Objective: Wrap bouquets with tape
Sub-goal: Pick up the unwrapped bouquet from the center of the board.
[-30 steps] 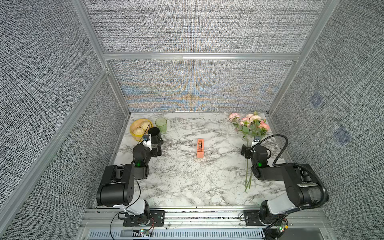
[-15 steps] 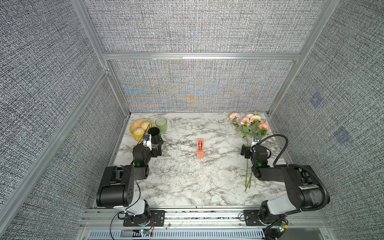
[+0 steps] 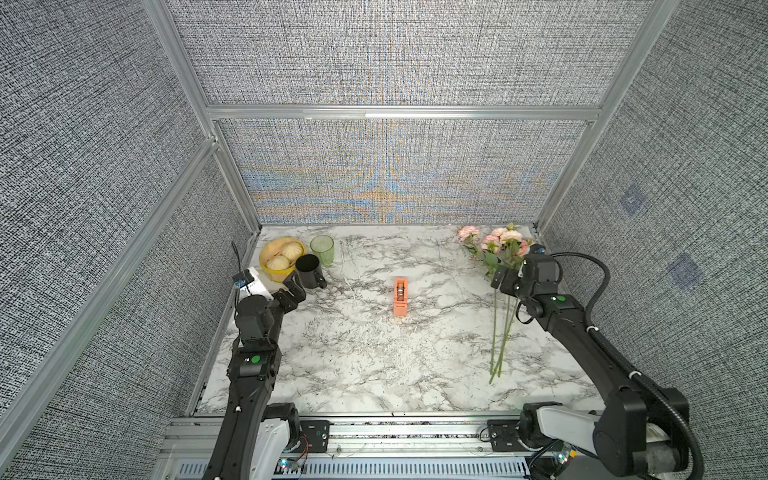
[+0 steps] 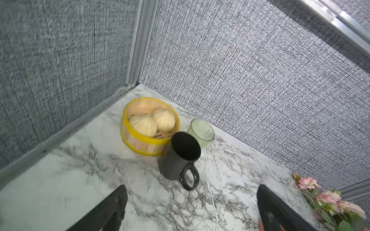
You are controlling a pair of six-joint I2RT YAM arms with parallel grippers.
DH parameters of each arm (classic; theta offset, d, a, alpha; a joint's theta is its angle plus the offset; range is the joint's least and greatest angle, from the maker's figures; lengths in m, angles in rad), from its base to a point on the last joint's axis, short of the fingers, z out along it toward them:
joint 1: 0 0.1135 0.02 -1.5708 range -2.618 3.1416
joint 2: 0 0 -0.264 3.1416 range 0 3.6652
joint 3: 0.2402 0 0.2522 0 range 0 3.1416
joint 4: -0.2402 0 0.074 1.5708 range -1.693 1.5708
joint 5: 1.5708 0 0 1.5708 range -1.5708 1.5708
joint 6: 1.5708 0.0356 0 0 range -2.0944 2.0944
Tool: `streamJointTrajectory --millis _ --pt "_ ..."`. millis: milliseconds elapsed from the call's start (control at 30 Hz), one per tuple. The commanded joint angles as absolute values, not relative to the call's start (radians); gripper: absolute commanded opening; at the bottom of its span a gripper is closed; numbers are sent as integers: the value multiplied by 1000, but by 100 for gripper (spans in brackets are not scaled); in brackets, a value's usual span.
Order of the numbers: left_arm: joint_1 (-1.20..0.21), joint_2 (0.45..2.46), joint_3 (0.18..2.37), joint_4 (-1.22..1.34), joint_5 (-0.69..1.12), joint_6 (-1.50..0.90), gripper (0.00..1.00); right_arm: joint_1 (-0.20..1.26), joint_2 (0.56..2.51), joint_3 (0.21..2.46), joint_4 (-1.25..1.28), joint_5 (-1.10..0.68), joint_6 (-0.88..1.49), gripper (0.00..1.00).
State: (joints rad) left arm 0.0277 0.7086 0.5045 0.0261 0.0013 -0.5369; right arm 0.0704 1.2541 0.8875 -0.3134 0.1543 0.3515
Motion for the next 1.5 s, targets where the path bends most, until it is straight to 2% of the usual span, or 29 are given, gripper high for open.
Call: streamJointTrajectory --millis 0,300,567,733,833,900,1100,1200,1467 --pt "27 719 517 -57 61 -595 100 59 1327 925 -549 125 383 99" --pt "26 983 632 -75 275 -541 100 -10 1689 1127 -615 94 307 99" --pt "26 1014 621 -63 296 -522 100 -89 1852 1224 -601 -21 273 99" --pt "26 1006 605 -63 278 -514 100 -92 1914 1273 -619 -30 249 97" --pt "27 1006 603 -63 281 -512 100 -89 1959 1312 -655 -28 236 87" --pt "26 1004 604 -66 283 -511 100 -85 1979 1333 -678 -13 229 75" --pt "25 1001 615 -71 292 -512 100 -34 2007 1361 -731 112 208 49" --pt "26 999 627 -71 304 -520 96 -6 2024 1372 -738 133 199 33" --pt "26 966 635 -78 315 -549 87 61 1954 1340 -656 84 195 8"
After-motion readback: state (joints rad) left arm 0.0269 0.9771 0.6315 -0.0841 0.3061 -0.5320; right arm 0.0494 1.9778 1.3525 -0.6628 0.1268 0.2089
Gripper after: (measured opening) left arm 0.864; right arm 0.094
